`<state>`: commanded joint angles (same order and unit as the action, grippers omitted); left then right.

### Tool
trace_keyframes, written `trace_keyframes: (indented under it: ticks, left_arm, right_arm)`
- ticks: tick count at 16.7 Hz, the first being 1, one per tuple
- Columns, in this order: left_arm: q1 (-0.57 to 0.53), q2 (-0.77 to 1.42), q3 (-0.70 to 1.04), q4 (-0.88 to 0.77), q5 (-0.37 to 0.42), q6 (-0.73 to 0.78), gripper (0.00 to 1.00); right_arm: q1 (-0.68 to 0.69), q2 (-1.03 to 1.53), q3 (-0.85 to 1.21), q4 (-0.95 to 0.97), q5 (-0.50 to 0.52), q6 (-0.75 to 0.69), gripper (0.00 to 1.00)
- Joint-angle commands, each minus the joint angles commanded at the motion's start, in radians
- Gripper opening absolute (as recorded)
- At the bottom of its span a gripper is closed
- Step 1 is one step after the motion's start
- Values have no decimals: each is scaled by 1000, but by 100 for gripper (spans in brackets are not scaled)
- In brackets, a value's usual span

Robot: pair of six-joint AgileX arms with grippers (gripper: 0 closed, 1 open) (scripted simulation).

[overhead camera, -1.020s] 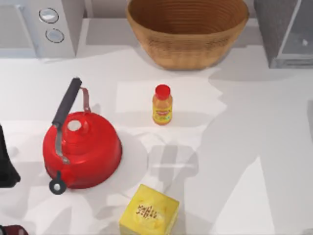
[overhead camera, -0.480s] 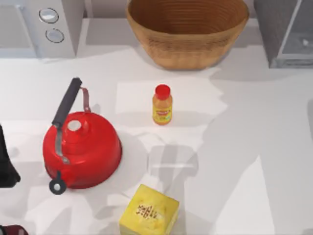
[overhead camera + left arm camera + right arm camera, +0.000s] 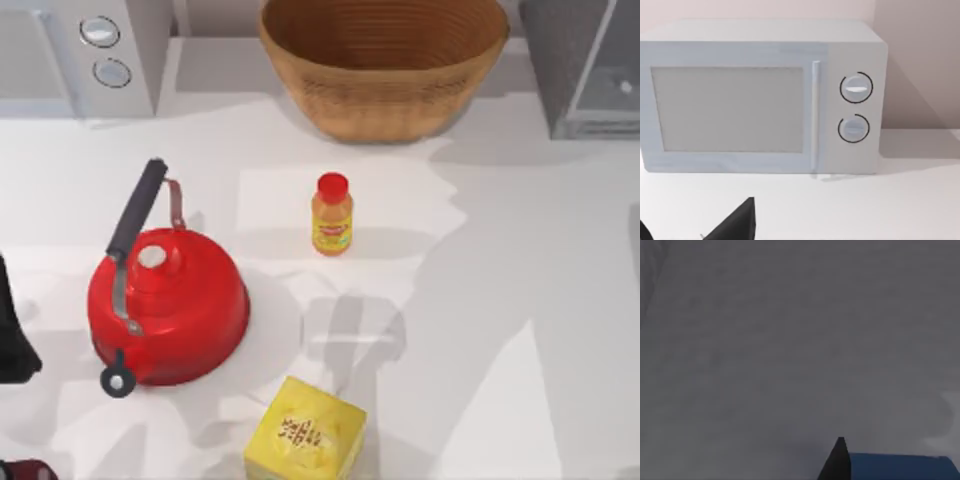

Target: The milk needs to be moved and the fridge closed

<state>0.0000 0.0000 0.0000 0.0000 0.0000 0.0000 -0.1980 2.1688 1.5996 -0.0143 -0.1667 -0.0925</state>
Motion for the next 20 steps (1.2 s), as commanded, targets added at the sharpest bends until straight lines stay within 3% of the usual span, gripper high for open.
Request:
trace_keyframes:
  ticks: [5,6,16,20]
  left_arm:
    - [0,0,0,0,0,0,100]
    - [0,0,0,0,0,0,100]
    - [0,0,0,0,0,0,100]
    - [0,0,0,0,0,0,100]
  right_arm:
    - [0,0,0,0,0,0,98]
    - [0,0,0,0,0,0,100]
    - [4,-11,-7,0,0,1,100]
    - [20,-155,-115,3,6,15,100]
